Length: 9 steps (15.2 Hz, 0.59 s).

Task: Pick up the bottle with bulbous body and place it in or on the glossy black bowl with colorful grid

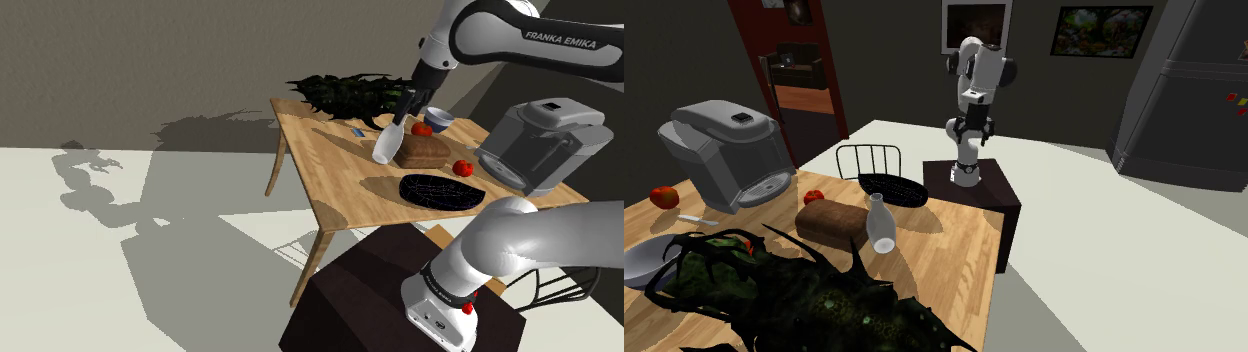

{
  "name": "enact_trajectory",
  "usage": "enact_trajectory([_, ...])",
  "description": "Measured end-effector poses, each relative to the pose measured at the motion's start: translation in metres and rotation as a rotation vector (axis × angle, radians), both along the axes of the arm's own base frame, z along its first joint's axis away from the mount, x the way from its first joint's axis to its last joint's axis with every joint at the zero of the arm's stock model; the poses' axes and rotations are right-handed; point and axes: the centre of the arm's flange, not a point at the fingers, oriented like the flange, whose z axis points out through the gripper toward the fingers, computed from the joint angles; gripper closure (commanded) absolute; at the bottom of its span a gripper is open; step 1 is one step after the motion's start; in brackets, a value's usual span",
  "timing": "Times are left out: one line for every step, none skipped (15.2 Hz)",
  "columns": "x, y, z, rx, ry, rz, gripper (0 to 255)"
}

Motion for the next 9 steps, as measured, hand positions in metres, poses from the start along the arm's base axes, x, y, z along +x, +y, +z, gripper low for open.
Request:
enact_trajectory([0.004, -0.011, -0.004, 0.004, -0.001, -0.002, 0])
enact_trajectory([0.011, -0.026, -0.004, 0.008, -0.003, -0.004, 0])
enact_trajectory([0.017, -0.039, -0.008, 0.012, -0.003, -0.005, 0])
enact_trajectory([0.021, -0.049, -0.009, 0.016, -0.004, -0.007, 0])
enact_trajectory([0.026, -0.061, -0.01, 0.02, -0.006, -0.008, 0])
enact_trajectory([0.03, -0.074, -0.014, 0.024, -0.007, -0.01, 0])
enact_trajectory([0.036, -0.088, -0.02, 0.028, -0.008, -0.012, 0])
enact_trajectory([0.038, -0.1, -0.02, 0.032, -0.009, -0.014, 0])
enact_trajectory([0.045, -0.112, -0.023, 0.036, -0.011, -0.015, 0])
